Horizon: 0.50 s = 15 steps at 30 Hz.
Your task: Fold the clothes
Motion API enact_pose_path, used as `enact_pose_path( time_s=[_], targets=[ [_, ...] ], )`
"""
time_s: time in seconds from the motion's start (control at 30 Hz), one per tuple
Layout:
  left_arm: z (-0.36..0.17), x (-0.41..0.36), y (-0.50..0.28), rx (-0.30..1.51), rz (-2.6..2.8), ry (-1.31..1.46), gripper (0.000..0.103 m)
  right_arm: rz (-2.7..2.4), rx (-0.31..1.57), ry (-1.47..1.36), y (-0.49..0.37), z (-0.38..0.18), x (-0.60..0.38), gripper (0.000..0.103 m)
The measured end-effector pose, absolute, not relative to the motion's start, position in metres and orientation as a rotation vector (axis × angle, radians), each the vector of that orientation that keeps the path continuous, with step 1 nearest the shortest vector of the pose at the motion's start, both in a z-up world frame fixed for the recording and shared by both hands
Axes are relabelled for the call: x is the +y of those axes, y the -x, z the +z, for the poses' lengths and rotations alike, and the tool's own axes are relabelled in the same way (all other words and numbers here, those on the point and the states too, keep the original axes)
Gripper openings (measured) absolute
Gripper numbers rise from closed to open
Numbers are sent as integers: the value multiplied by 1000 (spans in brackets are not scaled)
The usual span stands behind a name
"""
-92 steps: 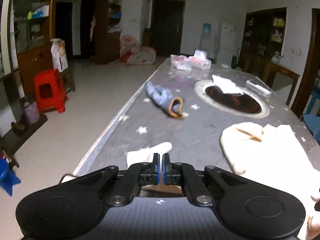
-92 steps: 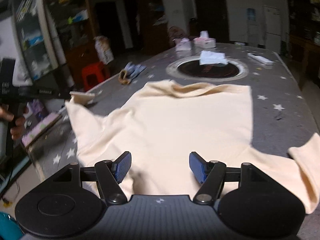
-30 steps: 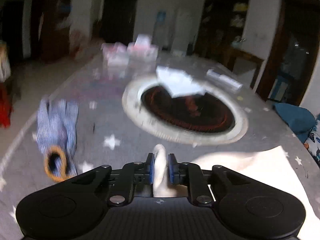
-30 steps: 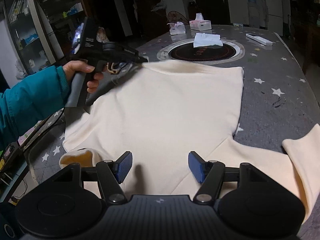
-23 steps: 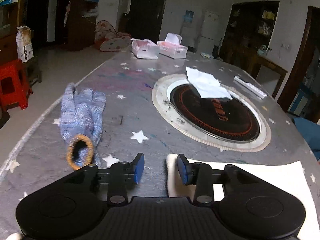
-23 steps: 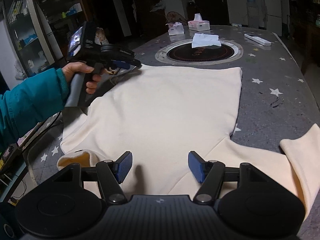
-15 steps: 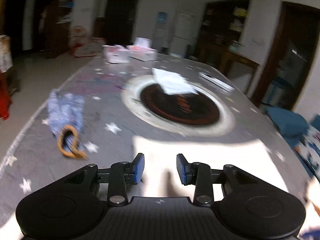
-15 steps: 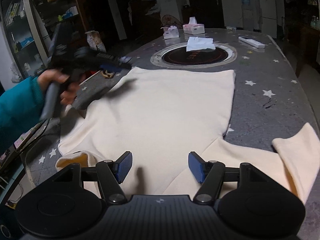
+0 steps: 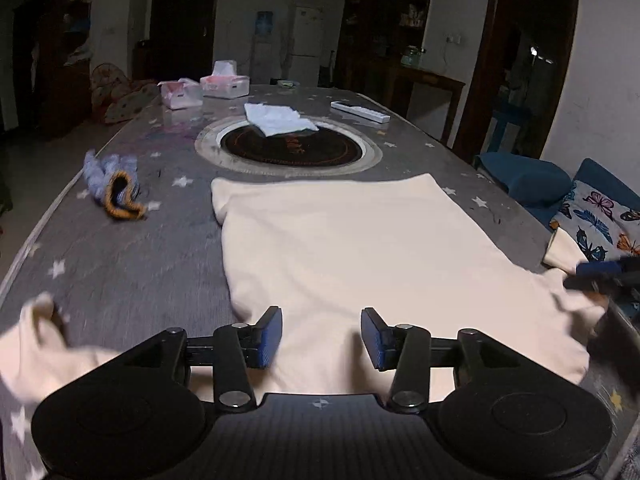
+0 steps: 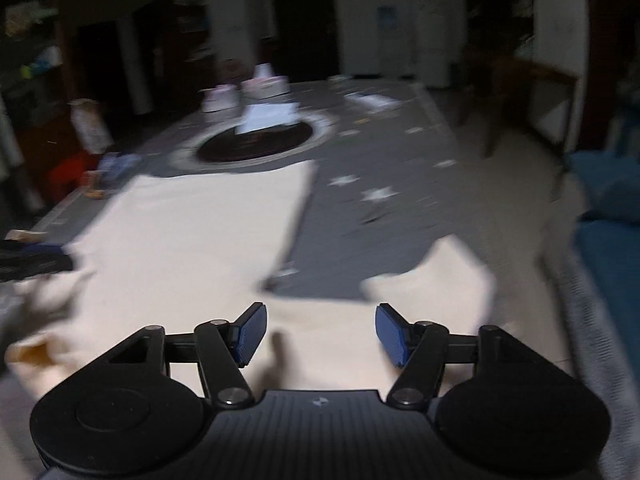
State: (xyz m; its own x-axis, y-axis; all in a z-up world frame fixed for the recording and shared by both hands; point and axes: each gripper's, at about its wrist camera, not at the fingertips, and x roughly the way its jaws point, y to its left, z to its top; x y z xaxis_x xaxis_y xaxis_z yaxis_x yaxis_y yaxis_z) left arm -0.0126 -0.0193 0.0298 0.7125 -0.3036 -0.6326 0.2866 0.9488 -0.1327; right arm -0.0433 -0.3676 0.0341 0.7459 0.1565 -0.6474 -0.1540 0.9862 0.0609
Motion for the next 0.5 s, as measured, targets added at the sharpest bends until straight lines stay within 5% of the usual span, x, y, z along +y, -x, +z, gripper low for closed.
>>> enact_pose_path(
  time_s=[0.17,0.4,0.5],
  targets=[
    [24,-15,28,719,-315,57,47,79,728,70,21,23,-376,47],
    [19,-10,33,727,-279,56,47,5,700,96,25,17,-383,5],
    [18,-9,34,722,-272,56,48,-58,658,83,39,24,-396,3]
  ],
)
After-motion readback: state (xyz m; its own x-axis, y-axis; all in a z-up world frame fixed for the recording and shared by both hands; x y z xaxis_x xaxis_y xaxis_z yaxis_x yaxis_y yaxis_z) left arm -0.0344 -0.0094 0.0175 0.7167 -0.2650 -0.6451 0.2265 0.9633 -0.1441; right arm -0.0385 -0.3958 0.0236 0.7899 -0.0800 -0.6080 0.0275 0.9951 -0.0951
